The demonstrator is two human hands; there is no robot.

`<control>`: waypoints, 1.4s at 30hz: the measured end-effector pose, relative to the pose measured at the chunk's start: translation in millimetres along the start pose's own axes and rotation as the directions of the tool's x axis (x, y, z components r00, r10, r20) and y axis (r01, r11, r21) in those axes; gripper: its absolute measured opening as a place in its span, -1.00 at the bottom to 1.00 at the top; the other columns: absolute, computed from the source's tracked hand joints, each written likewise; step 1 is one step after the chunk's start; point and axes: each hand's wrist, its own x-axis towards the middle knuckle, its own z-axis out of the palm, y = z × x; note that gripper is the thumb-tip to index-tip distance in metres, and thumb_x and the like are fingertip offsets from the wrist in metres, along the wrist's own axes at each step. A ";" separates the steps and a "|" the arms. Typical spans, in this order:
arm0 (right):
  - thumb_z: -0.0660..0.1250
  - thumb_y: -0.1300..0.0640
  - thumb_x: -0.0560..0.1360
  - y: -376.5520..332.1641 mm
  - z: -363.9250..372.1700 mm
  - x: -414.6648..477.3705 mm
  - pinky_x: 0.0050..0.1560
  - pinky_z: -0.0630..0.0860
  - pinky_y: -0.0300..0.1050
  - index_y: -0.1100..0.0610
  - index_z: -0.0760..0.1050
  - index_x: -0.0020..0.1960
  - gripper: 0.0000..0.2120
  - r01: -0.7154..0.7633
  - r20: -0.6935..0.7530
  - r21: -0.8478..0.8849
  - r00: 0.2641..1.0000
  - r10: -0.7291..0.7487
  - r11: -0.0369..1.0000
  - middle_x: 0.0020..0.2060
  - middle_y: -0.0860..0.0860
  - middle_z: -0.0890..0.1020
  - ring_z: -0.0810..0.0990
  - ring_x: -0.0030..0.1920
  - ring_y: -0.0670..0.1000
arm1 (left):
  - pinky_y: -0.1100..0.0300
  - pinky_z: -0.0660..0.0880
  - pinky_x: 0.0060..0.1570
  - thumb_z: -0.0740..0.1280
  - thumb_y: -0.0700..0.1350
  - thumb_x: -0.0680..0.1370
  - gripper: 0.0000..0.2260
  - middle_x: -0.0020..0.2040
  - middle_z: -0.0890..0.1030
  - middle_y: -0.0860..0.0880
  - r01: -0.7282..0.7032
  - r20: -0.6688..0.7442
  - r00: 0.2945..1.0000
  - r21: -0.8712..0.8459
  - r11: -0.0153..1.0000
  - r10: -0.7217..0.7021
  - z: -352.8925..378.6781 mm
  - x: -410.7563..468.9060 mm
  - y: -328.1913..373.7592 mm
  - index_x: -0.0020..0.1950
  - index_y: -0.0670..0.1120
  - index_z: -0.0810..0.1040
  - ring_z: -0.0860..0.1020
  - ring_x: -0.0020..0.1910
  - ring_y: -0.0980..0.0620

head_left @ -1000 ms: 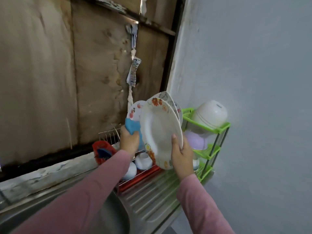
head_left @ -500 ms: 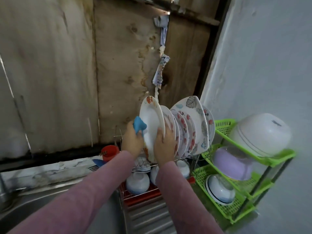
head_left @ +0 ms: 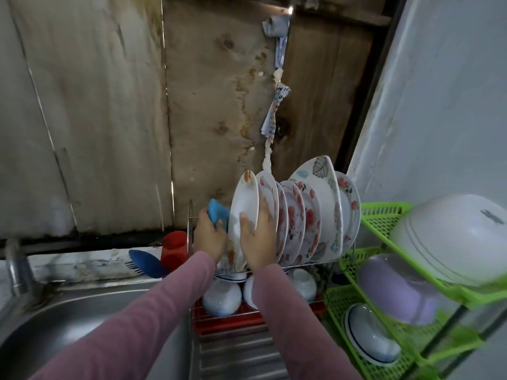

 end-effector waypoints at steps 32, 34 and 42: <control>0.18 -0.11 0.63 6.0 40.5 -242.0 0.33 0.39 -0.19 -0.13 0.24 0.48 -0.56 -0.256 0.542 0.255 0.836 0.082 0.932 0.35 -0.07 0.48 0.46 0.34 -0.13 | 0.31 0.53 -0.10 0.33 -0.18 0.60 -0.82 0.00 0.63 0.00 0.111 -0.260 0.945 -0.314 0.943 -0.197 -151.3 -225.6 -110.9 0.20 -0.09 0.50 0.60 -0.05 0.13; 0.18 -0.06 0.64 -2.8 58.6 -266.0 0.27 0.36 -0.23 -0.15 0.23 0.47 -0.59 -0.284 0.591 0.215 0.800 0.108 0.934 0.32 -0.10 0.46 0.45 0.31 -0.15 | 0.28 0.55 -0.07 0.33 -0.18 0.60 -0.82 0.03 0.63 -0.03 0.154 -0.273 0.927 -0.349 0.925 -0.257 -178.7 -239.8 -126.2 0.20 -0.08 0.51 0.60 -0.03 0.10; 0.18 -0.01 0.67 -77.9 160.8 -363.2 -0.06 0.32 -0.59 -0.10 0.36 0.34 -0.75 -0.296 0.735 0.120 0.668 0.116 0.947 0.07 -0.25 0.49 0.48 0.07 -0.31 | 0.28 0.52 -0.03 0.32 -0.17 0.60 -0.81 0.03 0.60 -0.02 0.216 -0.373 0.876 -0.265 0.940 -0.306 -326.1 -286.0 -181.0 0.21 -0.08 0.48 0.57 -0.02 0.09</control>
